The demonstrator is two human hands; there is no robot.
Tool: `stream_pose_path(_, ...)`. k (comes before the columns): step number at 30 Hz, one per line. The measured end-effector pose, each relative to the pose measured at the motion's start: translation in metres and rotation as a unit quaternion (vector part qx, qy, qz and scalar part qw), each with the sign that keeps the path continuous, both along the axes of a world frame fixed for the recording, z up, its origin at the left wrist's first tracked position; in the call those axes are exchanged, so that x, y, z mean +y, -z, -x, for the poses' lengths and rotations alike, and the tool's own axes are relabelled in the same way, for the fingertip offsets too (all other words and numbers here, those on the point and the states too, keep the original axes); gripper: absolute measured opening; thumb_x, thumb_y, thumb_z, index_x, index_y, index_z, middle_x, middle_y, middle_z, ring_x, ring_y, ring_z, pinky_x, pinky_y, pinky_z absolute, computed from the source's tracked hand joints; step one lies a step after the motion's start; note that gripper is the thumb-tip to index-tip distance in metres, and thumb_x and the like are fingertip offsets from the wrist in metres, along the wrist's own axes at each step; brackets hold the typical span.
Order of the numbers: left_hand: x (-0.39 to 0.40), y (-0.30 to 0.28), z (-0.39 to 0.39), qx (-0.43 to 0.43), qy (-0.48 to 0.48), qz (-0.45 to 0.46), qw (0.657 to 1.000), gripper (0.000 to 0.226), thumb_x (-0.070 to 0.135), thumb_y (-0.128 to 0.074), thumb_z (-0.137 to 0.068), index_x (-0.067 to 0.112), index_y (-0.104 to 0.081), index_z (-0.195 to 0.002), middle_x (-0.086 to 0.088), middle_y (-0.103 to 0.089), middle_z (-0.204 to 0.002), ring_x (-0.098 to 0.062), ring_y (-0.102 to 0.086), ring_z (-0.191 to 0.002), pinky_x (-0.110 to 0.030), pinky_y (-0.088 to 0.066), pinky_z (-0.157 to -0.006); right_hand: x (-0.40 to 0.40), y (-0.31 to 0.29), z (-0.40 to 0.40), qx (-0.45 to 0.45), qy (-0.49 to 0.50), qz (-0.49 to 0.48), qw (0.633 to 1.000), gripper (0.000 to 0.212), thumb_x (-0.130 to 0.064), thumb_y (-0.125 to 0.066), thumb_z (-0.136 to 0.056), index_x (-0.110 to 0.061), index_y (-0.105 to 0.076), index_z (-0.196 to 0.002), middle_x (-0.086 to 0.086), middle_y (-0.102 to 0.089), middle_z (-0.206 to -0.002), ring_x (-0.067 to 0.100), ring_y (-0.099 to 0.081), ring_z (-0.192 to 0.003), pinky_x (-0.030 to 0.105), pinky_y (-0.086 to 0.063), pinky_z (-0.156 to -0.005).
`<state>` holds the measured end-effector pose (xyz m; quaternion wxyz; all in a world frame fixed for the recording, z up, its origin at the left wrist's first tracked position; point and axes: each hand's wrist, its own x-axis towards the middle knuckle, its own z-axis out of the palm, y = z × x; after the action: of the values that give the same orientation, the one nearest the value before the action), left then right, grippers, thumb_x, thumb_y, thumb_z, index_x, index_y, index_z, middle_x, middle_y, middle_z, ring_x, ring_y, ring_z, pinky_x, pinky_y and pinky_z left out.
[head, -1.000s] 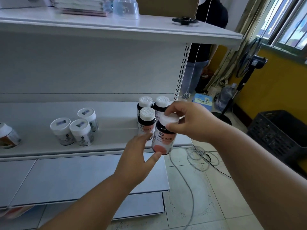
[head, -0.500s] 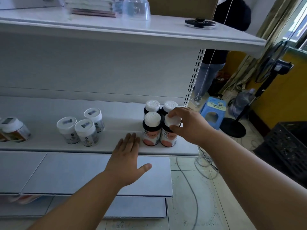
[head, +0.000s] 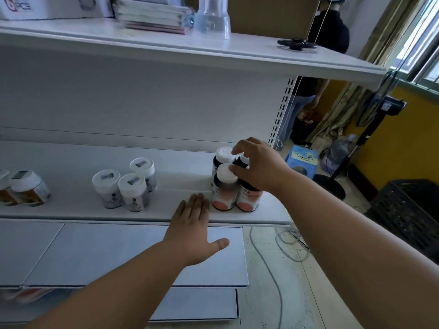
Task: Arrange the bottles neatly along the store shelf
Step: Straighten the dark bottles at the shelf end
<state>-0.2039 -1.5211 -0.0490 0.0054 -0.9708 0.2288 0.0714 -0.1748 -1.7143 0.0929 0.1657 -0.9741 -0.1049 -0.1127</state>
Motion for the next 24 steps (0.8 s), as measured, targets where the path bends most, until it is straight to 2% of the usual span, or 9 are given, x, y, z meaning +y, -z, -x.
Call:
stream_pose_path(5, 0.001, -0.004, 0.001, 0.008, 0.000, -0.005, 1.000, 0.112, 0.086, -0.021, -0.080, 0.011, 0.017, -0.154, -0.009, 0.024, -0.162, -0.023, 0.026, -0.148, -0.043, 0.014, -0.120, 0.013, -0.011, -0.037, 0.055, 0.013, 0.027, 0.998, 0.034, -0.035, -0.065, -0.086, -0.022, -0.058, -0.117, 0.001, -0.056, -0.115, 0.021, -0.055, -0.103, 0.030, -0.041, -0.078)
stream_pose_path(8, 0.001, -0.003, 0.002, 0.007, 0.003, -0.004, 1.000, 0.111, 0.086, -0.022, -0.081, 0.011, 0.017, -0.154, -0.009, 0.023, -0.162, -0.023, 0.025, -0.148, -0.043, 0.014, -0.120, 0.022, -0.015, -0.051, 0.095, 0.014, 0.091, 0.991, 0.034, -0.038, -0.060, -0.088, -0.019, -0.057, -0.116, 0.003, -0.056, -0.112, 0.021, -0.052, -0.094, 0.030, -0.039, -0.072)
stream_pose_path(11, 0.001, -0.004, 0.001, 0.011, -0.002, -0.002, 1.000, 0.110, 0.085, -0.022, -0.082, 0.012, 0.016, -0.154, -0.009, 0.023, -0.162, -0.023, 0.025, -0.148, -0.044, 0.013, -0.121, 0.031, -0.014, -0.059, 0.116, 0.015, 0.129, 0.985, 0.026, -0.030, -0.056, -0.089, -0.013, -0.055, -0.109, 0.006, -0.060, -0.105, 0.025, -0.056, -0.092, 0.035, -0.049, -0.074)
stream_pose_path(13, 0.001, -0.004, 0.001, 0.018, 0.000, -0.005, 1.000, 0.110, 0.085, -0.022, -0.082, 0.012, 0.016, -0.154, -0.009, 0.023, -0.162, -0.023, 0.025, -0.148, -0.044, 0.012, -0.121, 0.033, -0.012, -0.063, 0.105, 0.025, 0.130, 0.986, 0.021, -0.028, -0.056, -0.088, -0.013, -0.055, -0.103, 0.006, -0.061, -0.099, 0.025, -0.056, -0.088, 0.034, -0.051, -0.074)
stream_pose_path(17, 0.001, -0.005, 0.001, 0.022, -0.002, -0.003, 1.000, 0.110, 0.084, -0.023, -0.083, 0.011, 0.017, -0.154, -0.009, 0.024, -0.162, -0.023, 0.025, -0.148, -0.044, 0.013, -0.121, 0.029, -0.007, -0.063, 0.066, 0.023, 0.066, 0.995, 0.021, -0.028, -0.061, -0.083, -0.017, -0.057, -0.100, 0.004, -0.060, -0.097, 0.025, -0.056, -0.087, 0.029, -0.042, -0.066)
stream_pose_path(20, 0.001, -0.007, 0.002, 0.026, -0.003, -0.002, 1.000, 0.109, 0.084, -0.024, -0.083, 0.012, 0.017, -0.154, -0.009, 0.024, -0.162, -0.022, 0.026, -0.148, -0.044, 0.013, -0.120, 0.028, -0.014, -0.050, 0.011, 0.008, -0.021, 1.000, 0.024, -0.025, -0.066, -0.081, -0.016, -0.057, -0.102, 0.005, -0.056, -0.101, 0.026, -0.054, -0.088, 0.030, -0.043, -0.067)
stream_pose_path(22, 0.001, -0.009, 0.003, 0.028, -0.003, 0.002, 1.000, 0.109, 0.084, -0.024, -0.083, 0.012, 0.016, -0.154, -0.008, 0.024, -0.162, -0.022, 0.026, -0.148, -0.044, 0.013, -0.121, 0.030, -0.023, -0.036, -0.037, 0.006, -0.051, 0.998, 0.025, -0.025, -0.066, -0.082, -0.017, -0.056, -0.103, 0.002, -0.054, -0.103, 0.024, -0.051, -0.089, 0.030, -0.041, -0.067)
stream_pose_path(24, 0.001, -0.010, 0.002, 0.033, -0.005, 0.015, 0.999, 0.109, 0.084, -0.025, -0.083, 0.013, 0.016, -0.155, -0.007, 0.023, -0.162, -0.021, 0.026, -0.148, -0.043, 0.013, -0.121, 0.032, -0.032, -0.019, -0.083, -0.003, -0.090, 0.992, 0.025, -0.025, -0.067, -0.080, -0.018, -0.057, -0.102, 0.001, -0.055, -0.104, 0.024, -0.052, -0.090, 0.032, -0.044, -0.069)
